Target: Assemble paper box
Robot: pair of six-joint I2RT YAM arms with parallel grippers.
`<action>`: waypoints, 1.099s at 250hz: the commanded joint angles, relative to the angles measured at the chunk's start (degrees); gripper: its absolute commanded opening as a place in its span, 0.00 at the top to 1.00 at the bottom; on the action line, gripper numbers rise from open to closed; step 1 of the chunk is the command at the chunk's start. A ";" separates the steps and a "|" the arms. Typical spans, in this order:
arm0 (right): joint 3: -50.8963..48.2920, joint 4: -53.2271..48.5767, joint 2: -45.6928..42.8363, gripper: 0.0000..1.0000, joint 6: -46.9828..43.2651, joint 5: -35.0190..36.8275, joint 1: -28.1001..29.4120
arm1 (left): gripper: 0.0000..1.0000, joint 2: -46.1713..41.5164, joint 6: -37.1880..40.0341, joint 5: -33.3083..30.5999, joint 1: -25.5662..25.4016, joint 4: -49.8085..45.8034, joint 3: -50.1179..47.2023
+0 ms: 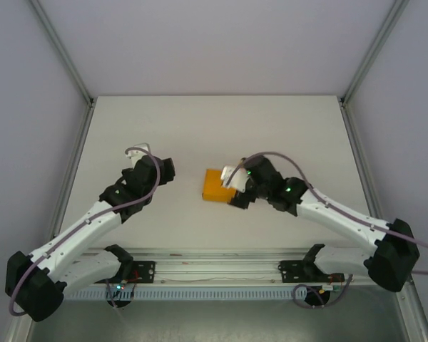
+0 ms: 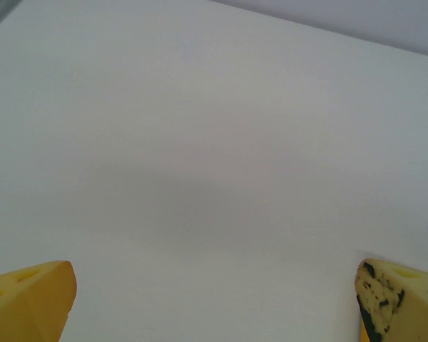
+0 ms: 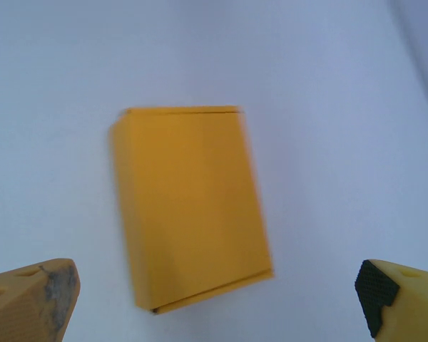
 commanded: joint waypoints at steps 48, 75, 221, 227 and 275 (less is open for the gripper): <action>-7.92 16.28 -2.75 0.00 42.57 15.65 -25.78 | 0.00 3.97 11.78 -1.61 21.69 24.21 -10.39; -17.49 29.42 -2.69 0.00 41.49 17.49 -31.42 | 0.00 5.19 17.29 0.98 26.57 37.55 -16.64; -27.00 66.54 19.87 0.00 45.10 10.42 -43.95 | 0.00 32.01 29.51 11.49 28.49 89.79 -28.21; -27.63 68.24 20.14 0.00 44.95 10.50 -43.95 | 0.00 30.27 28.59 11.67 28.67 87.40 -28.13; -26.79 65.08 19.31 0.00 45.00 10.91 -43.90 | 0.00 29.25 27.97 11.23 28.49 78.36 -24.95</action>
